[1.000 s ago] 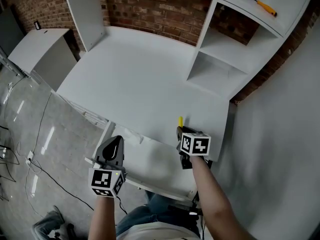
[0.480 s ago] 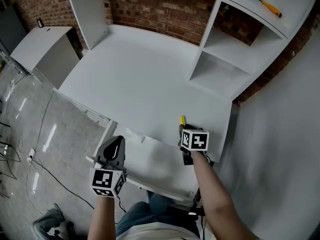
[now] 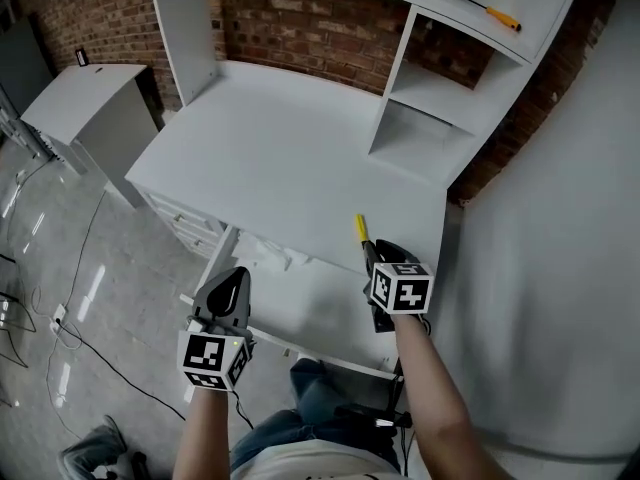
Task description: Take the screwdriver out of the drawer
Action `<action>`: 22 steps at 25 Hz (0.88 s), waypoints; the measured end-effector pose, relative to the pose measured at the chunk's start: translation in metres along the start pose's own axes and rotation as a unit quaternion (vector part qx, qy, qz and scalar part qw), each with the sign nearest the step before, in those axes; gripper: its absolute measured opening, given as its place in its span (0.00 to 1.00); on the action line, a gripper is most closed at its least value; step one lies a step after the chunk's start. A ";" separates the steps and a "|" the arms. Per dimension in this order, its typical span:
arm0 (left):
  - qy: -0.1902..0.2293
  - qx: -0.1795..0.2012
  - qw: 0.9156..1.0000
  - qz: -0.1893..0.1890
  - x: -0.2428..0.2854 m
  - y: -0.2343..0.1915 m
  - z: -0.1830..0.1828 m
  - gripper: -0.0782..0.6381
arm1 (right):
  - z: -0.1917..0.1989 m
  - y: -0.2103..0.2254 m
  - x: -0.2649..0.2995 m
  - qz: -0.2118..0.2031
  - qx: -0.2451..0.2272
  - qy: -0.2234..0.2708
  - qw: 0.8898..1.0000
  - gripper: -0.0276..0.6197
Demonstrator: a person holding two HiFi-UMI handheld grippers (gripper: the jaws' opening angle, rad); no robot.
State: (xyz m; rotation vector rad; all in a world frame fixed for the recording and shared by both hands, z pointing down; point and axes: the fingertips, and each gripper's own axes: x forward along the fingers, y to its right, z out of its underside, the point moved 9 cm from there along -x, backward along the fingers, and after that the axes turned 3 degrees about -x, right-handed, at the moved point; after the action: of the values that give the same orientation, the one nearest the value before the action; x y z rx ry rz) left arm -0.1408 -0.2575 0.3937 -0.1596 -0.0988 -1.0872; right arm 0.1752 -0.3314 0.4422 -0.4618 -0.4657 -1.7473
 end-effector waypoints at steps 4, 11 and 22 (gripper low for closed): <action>0.027 0.008 1.000 0.006 -0.040 0.007 -0.008 0.13 | 0.005 -0.025 -0.065 0.005 -0.006 0.049 0.999 0.09; 0.064 0.075 0.995 0.020 -0.117 0.033 -0.026 0.13 | 0.020 -0.083 -0.183 -0.001 -0.031 0.138 0.990 0.06; 0.123 0.083 0.988 0.030 -0.203 0.069 -0.045 0.13 | 0.040 -0.146 -0.311 0.026 -0.111 0.253 0.961 0.06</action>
State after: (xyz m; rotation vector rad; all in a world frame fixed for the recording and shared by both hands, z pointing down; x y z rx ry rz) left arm -0.1738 -0.0571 0.3117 0.1214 0.0374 -1.0268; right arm 0.1012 -0.0248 0.2991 -0.1648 0.1074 -1.7935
